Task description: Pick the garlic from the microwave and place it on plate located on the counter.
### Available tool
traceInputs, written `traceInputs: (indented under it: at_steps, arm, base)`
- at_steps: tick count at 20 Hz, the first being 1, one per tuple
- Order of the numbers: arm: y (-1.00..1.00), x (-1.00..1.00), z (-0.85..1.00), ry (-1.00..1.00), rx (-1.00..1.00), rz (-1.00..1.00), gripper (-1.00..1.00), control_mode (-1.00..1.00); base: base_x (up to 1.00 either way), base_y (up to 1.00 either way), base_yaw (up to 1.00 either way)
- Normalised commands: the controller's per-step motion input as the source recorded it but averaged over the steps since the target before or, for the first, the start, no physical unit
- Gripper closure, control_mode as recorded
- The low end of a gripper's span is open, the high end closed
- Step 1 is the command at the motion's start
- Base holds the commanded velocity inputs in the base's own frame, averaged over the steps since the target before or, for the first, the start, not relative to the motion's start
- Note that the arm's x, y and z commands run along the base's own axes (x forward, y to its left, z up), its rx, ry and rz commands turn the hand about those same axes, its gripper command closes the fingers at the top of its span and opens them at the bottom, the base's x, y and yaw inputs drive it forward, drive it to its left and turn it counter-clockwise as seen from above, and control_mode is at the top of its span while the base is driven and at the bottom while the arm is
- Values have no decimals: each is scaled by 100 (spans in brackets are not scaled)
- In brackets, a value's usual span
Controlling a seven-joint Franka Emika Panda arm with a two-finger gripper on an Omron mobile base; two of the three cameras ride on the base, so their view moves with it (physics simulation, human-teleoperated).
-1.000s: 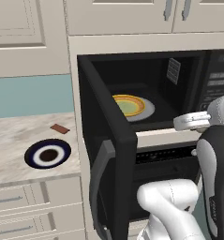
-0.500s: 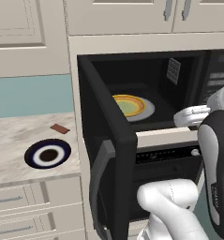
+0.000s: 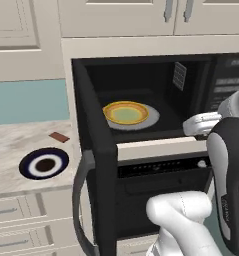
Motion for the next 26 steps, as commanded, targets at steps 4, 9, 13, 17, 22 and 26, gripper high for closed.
traceInputs:
  at_steps: [4,9,13,17,22,26]
  arm:
    - [0,0,0,0,0,0,100,100]
    - [0,0,0,0,0,0,100,100]
    - [0,0,0,0,0,0,100,100]
    - [0,0,0,0,0,0,100,100]
    - [0,0,0,0,0,0,100,100]
    - [0,0,0,0,0,0,100,100]
  base:
    - [-17,-97,48]
    - [-38,-45,90]
    - [-41,-6,100]
    - [-31,-18,100]
    - [-28,-35,97]
    - [-34,-43,93]
